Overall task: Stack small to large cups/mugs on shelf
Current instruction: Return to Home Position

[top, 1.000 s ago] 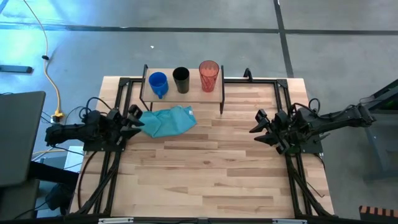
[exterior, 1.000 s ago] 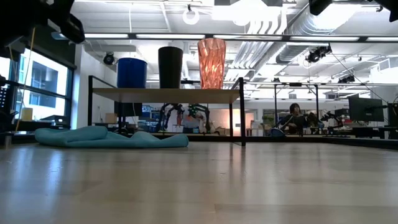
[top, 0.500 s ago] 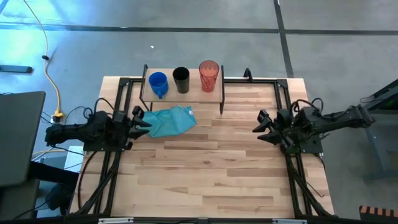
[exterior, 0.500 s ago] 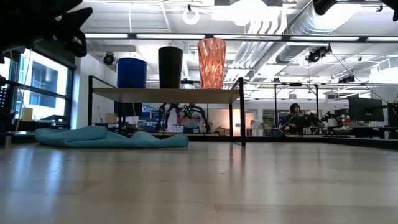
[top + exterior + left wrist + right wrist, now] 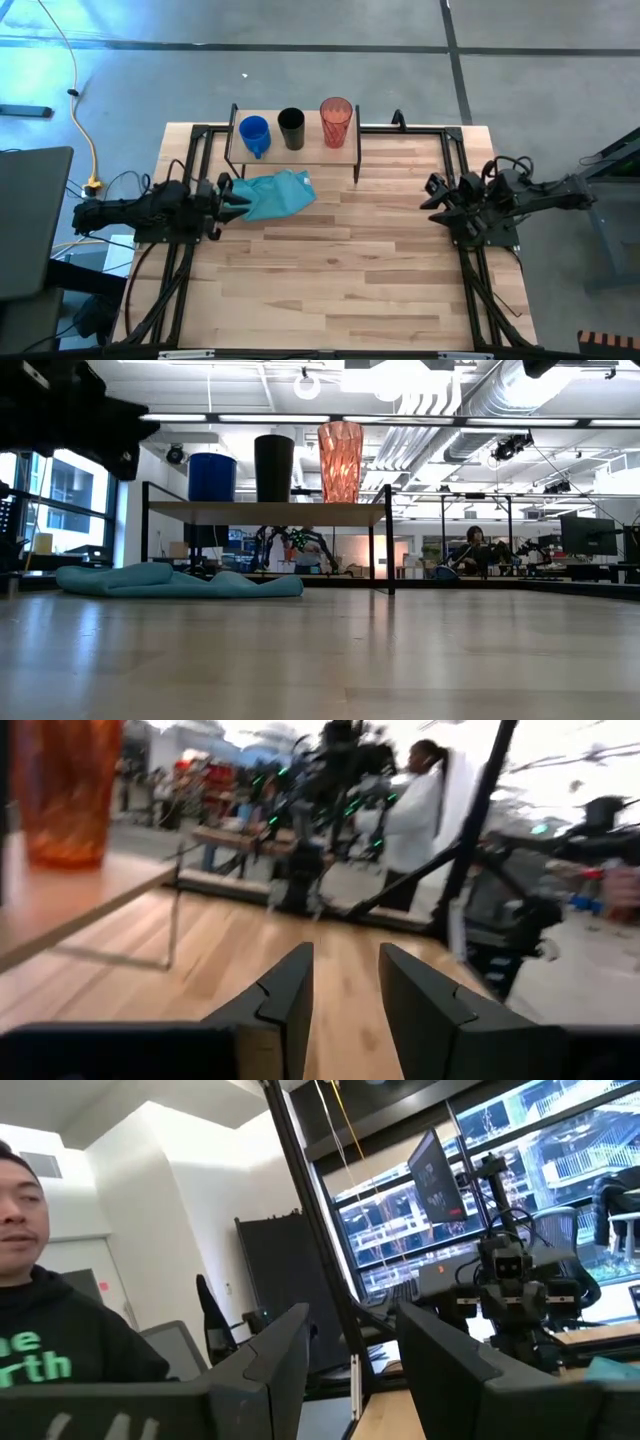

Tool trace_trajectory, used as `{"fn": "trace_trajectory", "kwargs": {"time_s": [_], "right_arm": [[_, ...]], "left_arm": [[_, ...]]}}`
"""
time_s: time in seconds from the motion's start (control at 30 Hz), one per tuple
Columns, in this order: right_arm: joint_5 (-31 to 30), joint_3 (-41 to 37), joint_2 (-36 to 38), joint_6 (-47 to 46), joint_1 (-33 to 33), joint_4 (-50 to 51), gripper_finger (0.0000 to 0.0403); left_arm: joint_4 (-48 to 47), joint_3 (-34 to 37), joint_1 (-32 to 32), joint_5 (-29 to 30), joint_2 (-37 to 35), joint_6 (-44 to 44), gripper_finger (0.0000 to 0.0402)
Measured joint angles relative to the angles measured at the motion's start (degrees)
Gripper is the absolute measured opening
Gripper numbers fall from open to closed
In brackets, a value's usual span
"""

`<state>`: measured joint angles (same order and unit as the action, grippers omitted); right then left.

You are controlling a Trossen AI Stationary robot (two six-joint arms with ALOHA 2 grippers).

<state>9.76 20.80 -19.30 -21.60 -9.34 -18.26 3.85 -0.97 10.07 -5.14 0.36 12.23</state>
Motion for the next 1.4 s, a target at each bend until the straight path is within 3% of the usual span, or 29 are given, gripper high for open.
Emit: {"fn": "trace_trajectory", "kwargs": {"time_s": [0.23,0.77,0.87,1.1,1.27,1.4], "right_arm": [[0.2,0.0,3.3,-1.0,0.0,3.5,0.0144],[0.0,0.0,4.8,-5.3,0.0,10.9,0.0144],[0.0,0.0,4.8,0.8,0.0,10.8,0.0144],[4.0,0.0,4.7,28.6,-0.8,16.2,0.0144],[2.7,0.0,4.8,32.3,-0.9,18.7,0.0144],[-5.4,0.0,4.8,31.2,-0.8,28.1,0.0144]], "left_arm": [[-3.9,0.0,0.1,7.2,0.0,3.4,0.0106],[-3.4,0.0,0.0,6.1,0.0,6.2,0.0106],[-3.3,0.0,0.0,7.8,0.0,1.2,0.0106],[-3.3,0.0,0.0,6.3,0.0,-6.4,0.0106],[-3.4,0.0,0.0,3.7,0.0,-8.0,0.0106],[-3.2,0.0,0.0,4.0,0.0,-9.1,0.0106]]}}
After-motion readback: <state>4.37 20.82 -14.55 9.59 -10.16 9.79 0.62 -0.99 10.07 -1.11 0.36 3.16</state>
